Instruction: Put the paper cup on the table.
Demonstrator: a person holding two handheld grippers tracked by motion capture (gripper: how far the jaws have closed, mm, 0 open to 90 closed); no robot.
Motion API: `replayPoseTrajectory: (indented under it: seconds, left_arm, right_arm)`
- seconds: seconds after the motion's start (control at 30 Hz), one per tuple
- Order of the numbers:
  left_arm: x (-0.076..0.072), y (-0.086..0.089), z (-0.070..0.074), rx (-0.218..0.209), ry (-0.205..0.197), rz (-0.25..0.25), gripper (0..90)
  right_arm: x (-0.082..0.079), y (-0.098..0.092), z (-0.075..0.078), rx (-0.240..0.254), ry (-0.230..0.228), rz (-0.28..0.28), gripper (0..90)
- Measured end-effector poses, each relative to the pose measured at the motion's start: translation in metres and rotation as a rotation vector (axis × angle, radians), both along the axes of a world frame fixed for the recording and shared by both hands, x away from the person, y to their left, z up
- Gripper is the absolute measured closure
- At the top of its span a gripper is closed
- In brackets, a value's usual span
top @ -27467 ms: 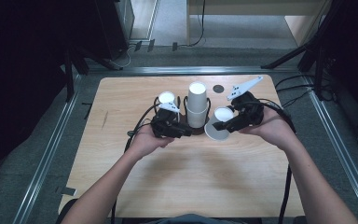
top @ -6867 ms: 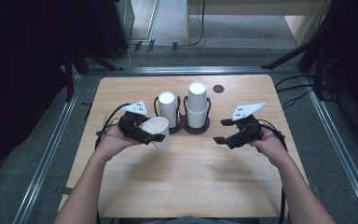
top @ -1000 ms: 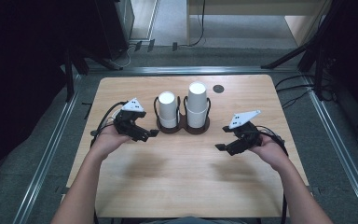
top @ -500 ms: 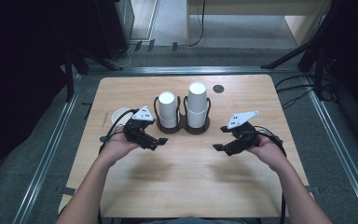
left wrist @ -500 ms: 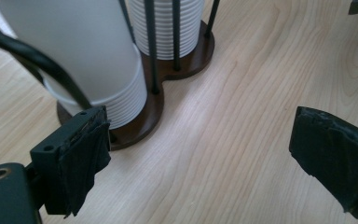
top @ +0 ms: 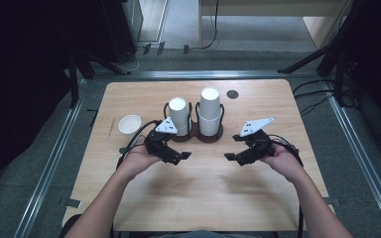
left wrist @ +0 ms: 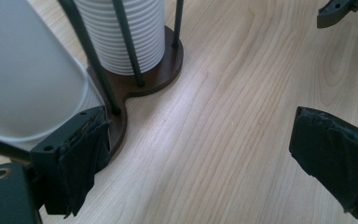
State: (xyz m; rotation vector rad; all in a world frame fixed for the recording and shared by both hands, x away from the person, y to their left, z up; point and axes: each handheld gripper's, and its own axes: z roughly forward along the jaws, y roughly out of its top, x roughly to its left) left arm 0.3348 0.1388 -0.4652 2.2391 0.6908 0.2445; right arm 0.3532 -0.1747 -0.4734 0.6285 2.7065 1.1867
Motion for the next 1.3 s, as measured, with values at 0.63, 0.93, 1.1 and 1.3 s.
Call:
replayPoseTrajectory:
  seconds: [0.63, 0.93, 1.1, 1.3]
  left_arm:
    - [-0.001, -0.027, -0.006, -0.019, -0.017, -0.039, 5.4]
    - [-0.002, -0.033, -0.008, -0.018, -0.016, -0.052, 5.4]
    - [-0.002, -0.032, -0.008, -0.013, -0.014, -0.048, 5.4]
    - [-0.003, -0.029, -0.007, -0.022, -0.013, -0.043, 5.4]
  right_arm:
    - [-0.005, 0.015, -0.004, -0.023, -0.005, 0.047, 22.5]
    - [-0.007, 0.018, -0.004, -0.029, -0.002, 0.054, 22.5]
    - [-0.007, 0.018, -0.005, -0.033, -0.008, 0.058, 22.5]
    - [-0.007, 0.016, -0.004, -0.033, -0.008, 0.055, 22.5]
